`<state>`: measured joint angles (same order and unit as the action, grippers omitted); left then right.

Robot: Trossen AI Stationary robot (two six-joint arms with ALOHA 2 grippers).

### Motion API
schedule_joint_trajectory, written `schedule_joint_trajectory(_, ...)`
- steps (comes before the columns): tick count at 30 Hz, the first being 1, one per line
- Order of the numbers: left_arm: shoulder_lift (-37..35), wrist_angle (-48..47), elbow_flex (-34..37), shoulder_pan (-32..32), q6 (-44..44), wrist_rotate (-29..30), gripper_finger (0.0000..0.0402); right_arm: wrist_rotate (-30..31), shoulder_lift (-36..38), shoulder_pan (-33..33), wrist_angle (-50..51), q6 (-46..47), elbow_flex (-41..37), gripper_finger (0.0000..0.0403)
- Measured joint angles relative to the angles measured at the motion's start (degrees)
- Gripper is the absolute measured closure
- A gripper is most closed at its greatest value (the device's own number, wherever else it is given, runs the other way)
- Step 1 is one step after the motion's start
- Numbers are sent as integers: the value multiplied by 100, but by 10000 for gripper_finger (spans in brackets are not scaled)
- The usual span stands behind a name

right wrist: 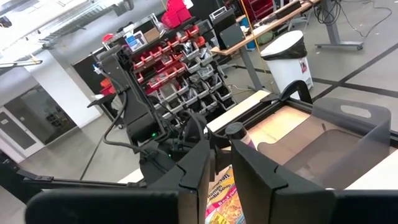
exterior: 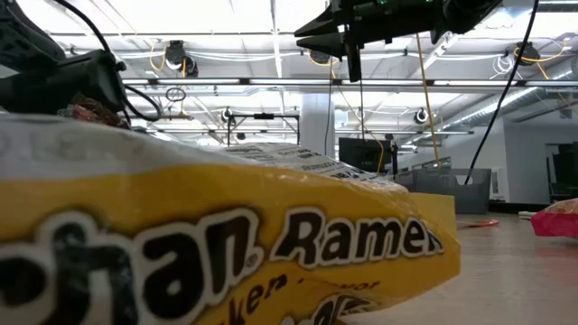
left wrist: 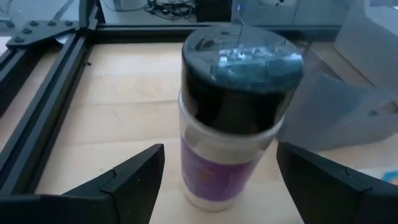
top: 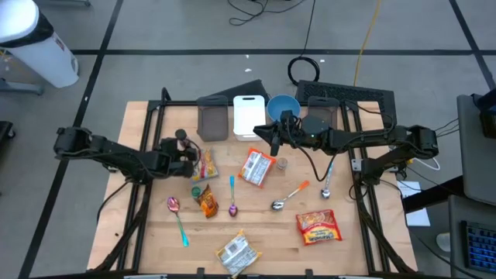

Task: Pick & Place Food Item
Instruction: Put the black spice bottle into the right black bin

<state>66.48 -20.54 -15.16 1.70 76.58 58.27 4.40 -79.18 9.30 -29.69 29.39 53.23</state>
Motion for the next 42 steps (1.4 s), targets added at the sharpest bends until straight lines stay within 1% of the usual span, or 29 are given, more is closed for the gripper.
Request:
schedule_joint_trajectory(9, 104, 397, 0, -387, -153, -123, 94, 0, 0, 0, 0, 0, 0, 342)
schedule_joint_trajectory(15, 448, 675, 0, -565, -192, -342, 111, 0, 0, 0, 0, 25, 0, 342)
schedule_joint_trajectory(20, 687, 928, 0, -619, -188, -584, 146, 0, 0, 0, 0, 144, 0, 342)
schedule_joint_trajectory(26, 726, 1012, 0, -619, -188, -585, 199, 0, 0, 0, 1, 146, 0, 342)
schedule_joint_trajectory(29, 726, 1017, 0, -619, -230, -587, 215, 0, 0, 0, 2, 144, 0, 342)
schedule_joint_trajectory(37, 719, 1016, 0, -619, -345, -635, 216, -2, 0, 0, 2, 133, 0, 342)
schedule_joint_trajectory(39, 637, 1023, 0, -622, -561, -770, 216, 0, -1, 0, 3, 128, 0, 342)
schedule_joint_trajectory(42, 448, 1084, -15, -622, -1106, -1098, 216, 0, 0, 0, 4, 120, 0, 342)
